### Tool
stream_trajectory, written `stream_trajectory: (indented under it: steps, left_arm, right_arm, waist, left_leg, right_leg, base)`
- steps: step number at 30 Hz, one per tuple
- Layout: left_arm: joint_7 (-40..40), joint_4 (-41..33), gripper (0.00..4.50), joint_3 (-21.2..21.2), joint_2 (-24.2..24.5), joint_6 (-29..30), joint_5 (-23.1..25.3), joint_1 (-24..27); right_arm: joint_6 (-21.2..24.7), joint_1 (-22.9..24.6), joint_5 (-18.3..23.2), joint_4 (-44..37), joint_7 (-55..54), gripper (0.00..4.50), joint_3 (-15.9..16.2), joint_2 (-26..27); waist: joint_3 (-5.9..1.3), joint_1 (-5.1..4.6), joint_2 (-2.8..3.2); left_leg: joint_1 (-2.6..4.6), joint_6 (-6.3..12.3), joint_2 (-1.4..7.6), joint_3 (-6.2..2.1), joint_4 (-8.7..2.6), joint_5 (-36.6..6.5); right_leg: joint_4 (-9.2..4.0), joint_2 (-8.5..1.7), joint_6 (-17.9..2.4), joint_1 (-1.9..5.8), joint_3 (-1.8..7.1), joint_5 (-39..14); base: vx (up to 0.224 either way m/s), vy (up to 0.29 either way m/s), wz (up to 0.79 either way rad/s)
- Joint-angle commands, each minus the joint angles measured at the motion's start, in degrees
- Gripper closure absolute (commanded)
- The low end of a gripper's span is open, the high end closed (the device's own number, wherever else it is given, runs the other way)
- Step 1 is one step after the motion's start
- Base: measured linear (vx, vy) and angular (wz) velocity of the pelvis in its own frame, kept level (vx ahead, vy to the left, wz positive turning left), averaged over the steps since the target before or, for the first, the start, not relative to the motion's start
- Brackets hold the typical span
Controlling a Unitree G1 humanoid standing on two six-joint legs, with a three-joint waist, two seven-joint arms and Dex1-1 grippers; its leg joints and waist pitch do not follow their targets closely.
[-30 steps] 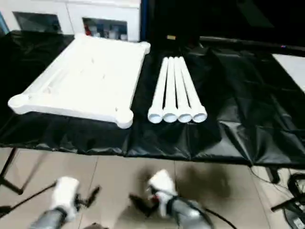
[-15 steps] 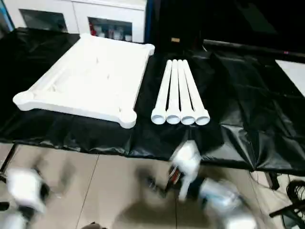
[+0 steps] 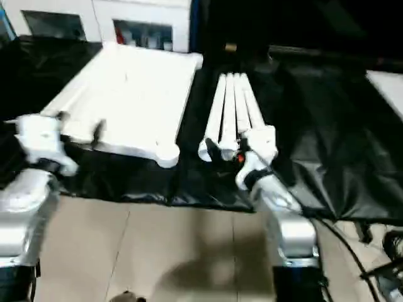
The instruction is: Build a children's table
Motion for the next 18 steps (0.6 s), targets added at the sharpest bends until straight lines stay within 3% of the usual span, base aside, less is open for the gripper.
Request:
stream_trajectory:
  steps: [1, 2, 3, 4, 5, 6, 7, 8, 9, 10, 11, 12, 13, 14, 15, 16, 17, 18]
  left_arm:
    - [0.82, -2.43, 0.06, -1.51, -0.43, 3.13, 0.09, 0.81]
    - [0.84, -1.48, 0.06, -1.73, -0.77, 3.05, 0.46, -0.04]
    - [0.84, -1.48, 0.06, -1.73, -0.77, 3.05, 0.46, -0.04]
    - [0.32, 1.01, 0.06, -1.76, -1.47, 1.78, 1.22, -1.35]
    - [0.32, 1.01, 0.06, -1.76, -1.47, 1.78, 1.22, -1.35]
    - [0.38, 2.35, 0.06, -1.89, -1.26, 1.32, 2.12, -1.92]
    - [0.52, 3.05, 0.06, -1.42, -1.03, 1.55, 2.05, -2.15]
    - [0.52, 3.05, 0.06, -1.42, -1.03, 1.55, 2.05, -2.15]
    - [0.86, 2.42, 0.06, -0.94, -1.0, 2.39, 1.4, -1.94]
    - [1.28, 1.91, 0.06, -0.39, -0.92, 2.94, 0.86, -1.87]
    - [1.43, 2.19, 0.06, -0.06, -0.63, 3.0, 0.83, -1.84]
    - [1.49, 2.3, 0.06, 0.06, -0.54, 3.01, 0.81, -1.83]
    - [1.89, 2.59, 0.06, 0.68, -0.32, 2.99, 0.79, -1.41]
    - [1.89, 2.59, 0.06, 0.68, -0.32, 2.99, 0.79, -1.41]
    - [1.91, 2.84, 0.06, 0.81, -0.53, 2.76, 0.94, -1.42]
    - [1.84, 3.67, 0.06, 0.61, -1.13, 2.21, 1.44, -1.47]
    - [1.84, 3.67, 0.06, 0.61, -1.13, 2.21, 1.44, -1.47]
    - [1.76, 4.61, 0.06, 0.27, -1.5, 1.41, 1.88, -1.86]
  right_arm:
    - [-0.72, -0.71, -1.37, 1.12, -1.56, 0.0, -0.1, -0.71]
    - [-2.1, -1.48, -1.53, 1.97, -0.61, 0.0, 0.65, -1.11]
    - [-2.1, -1.48, -1.53, 1.97, -0.61, 0.0, 0.65, -1.11]
    - [-4.11, -2.82, -1.88, 4.11, 0.35, 0.0, 1.98, -1.06]
    - [-4.11, -2.82, -1.88, 4.11, 0.35, 0.0, 1.98, -1.06]
    - [-5.01, -3.55, -1.79, 5.16, 0.76, 0.0, 2.38, -0.62]
    - [-5.68, -4.13, -1.97, 6.38, 1.52, 0.0, 3.4, -0.13]
    - [-5.68, -4.13, -1.97, 6.38, 1.52, 0.0, 3.4, -0.13]
    - [-5.97, -4.03, -2.4, 6.5, 2.06, 0.0, 4.2, -0.19]
    - [-6.16, -3.98, -2.47, 6.4, 2.55, 0.0, 4.74, -0.06]
    - [-6.35, -4.02, -2.46, 6.5, 2.74, 0.0, 5.11, 0.23]
    - [-6.42, -4.04, -2.46, 6.59, 2.76, 0.0, 5.23, 0.33]
    - [-6.83, -3.91, -2.52, 7.04, 2.5, 0.0, 5.84, 0.88]
    - [-6.83, -3.91, -2.52, 7.04, 2.5, 0.0, 5.84, 0.88]
    - [-7.31, -4.0, -2.65, 7.54, 2.47, 0.0, 5.87, 0.99]
    - [-7.99, -3.93, -2.55, 8.23, 2.26, 0.0, 5.6, 1.21]
    - [-7.99, -3.93, -2.55, 8.23, 2.26, 0.0, 5.6, 1.21]
    - [-8.24, -3.89, -2.7, 8.71, 1.63, 0.0, 5.5, 1.38]
  waist:
    - [-3.45, -0.05, 1.59]
    - [-3.27, -0.08, 1.85]
    - [-3.07, -0.28, 2.17]
    - [-2.48, -0.3, 2.39]
    - [-2.48, -0.3, 2.39]
    - [-1.56, -0.04, 2.68]
    - [-1.47, -0.22, 2.05]
    - [-1.2, -0.08, 2.56]
    - [-0.89, -0.39, 3.43]
    - [-1.08, -0.46, 3.95]
    - [-1.68, -0.87, 4.16]
    - [-2.43, -1.63, 4.34]
    - [-2.75, -3.09, 4.84]
    - [-3.45, -4.43, 4.4]
    - [-3.33, -4.32, 4.45]
    - [-3.4, -4.47, 3.29]
    - [-3.6, -4.83, 2.67]
    - [-2.49, -4.04, 0.55]
  left_leg:
    - [-1.52, 3.23, 2.66, -4.05, -5.01, -9.48]
    - [-1.4, 5.15, 2.04, -5.01, -4.49, -16.08]
    - [-1.69, 5.32, 1.93, -5.25, -4.54, -18.86]
    - [-1.49, 4.7, 1.65, -5.37, -3.88, -22.24]
    - [-1.49, 4.7, 1.65, -5.37, -3.88, -22.24]
    - [-0.98, 3.93, 1.26, -4.84, -2.13, -24.26]
    - [-1.14, 4.2, 1.26, -4.54, -1.06, -22.92]
    - [-0.98, 4.28, 1.59, -4.51, -0.84, -22.61]
    - [-1.03, 3.71, 2.01, -4.6, -1.53, -23.84]
    - [-0.95, 2.96, 1.97, -5.15, -3.46, -26.98]
    - [1.19, 3.2, 2.07, -6.42, -5.31, -30.59]
    - [3.19, 5.22, 2.6, -8.22, -6.12, -30.28]
    - [7.15, 12.77, 3.56, -12.96, -6.87, -29.93]
    - [10.51, 22.54, 4.27, -17.0, -5.64, -23.81]
    - [10.64, 27.53, 4.29, -18.33, -5.04, -19.32]
    - [10.33, 33.1, 3.4, -19.47, -4.06, -11.32]
    - [9.88, 33.82, 2.35, -19.73, -4.07, -8.24]
    - [4.98, 26.76, -3.07, -17.0, -4.15, -9.82]
  right_leg:
    - [-3.19, -5.86, -9.56, 5.07, 1.37, 0.22]
    - [-4.7, -7.04, -8.36, 5.54, 0.19, -10.52]
    - [-5.38, -7.19, -7.05, 6.07, -0.44, -17.01]
    - [-7.47, -8.11, -5.04, 6.98, -1.13, -29.6]
    - [-7.47, -8.11, -5.04, 6.98, -1.13, -29.6]
    - [-10.2, -9.32, -2.59, 8.3, -2.62, -44.1]
    - [-11.19, -9.82, -1.95, 9.63, -3.67, -48.06]
    - [-11.65, -10.12, -1.9, 10.1, -4.4, -48.69]
    - [-11.51, -9.22, -1.96, 11.16, -5.45, -47.0]
    - [-10.14, -6.76, -2.33, 11.68, -5.88, -41.94]
    - [-8.37, -4.15, -4.03, 10.79, -5.76, -33.68]
    - [-6.63, -2.55, -5.12, 9.82, -5.56, -27.32]
    - [-1.94, 0.15, -5.47, 6.33, -4.59, -18.98]
    - [2.39, 1.15, -2.69, 2.22, -2.08, -14.96]
    - [4.19, 1.01, -0.99, 0.91, -0.9, -14.57]
    - [6.01, 0.44, 1.19, -1.38, 1.62, -12.39]
    - [5.95, 0.17, 2.15, -1.85, 2.89, -10.93]
    - [0.24, -1.75, 3.2, 1.14, 6.6, -6.74]
  base:
    - [0.0, 0.0, 0.0]
    - [-0.025, -0.031, 0.21]
    - [-0.018, -0.028, 0.44]
    - [-0.018, -0.028, 0.44]
    - [-0.005, -0.028, 0.49]
    - [0.01, -0.017, 0.53]
    - [0.01, -0.017, 0.53]
    - [0.034, 0.0, 0.57]
    - [0.075, 0.016, 0.57]
    - [0.075, 0.016, 0.57]
    - [0.106, 0.027, 0.68]
    - [0.163, 0.028, 0.74]
    - [0.163, 0.028, 0.74]
    - [0.192, 0.021, 0.63]
    - [0.174, -0.007, 0.62]
    - [0.174, -0.007, 0.62]
    - [0.143, -0.046, 0.62]
    - [0.085, -0.079, 0.7]
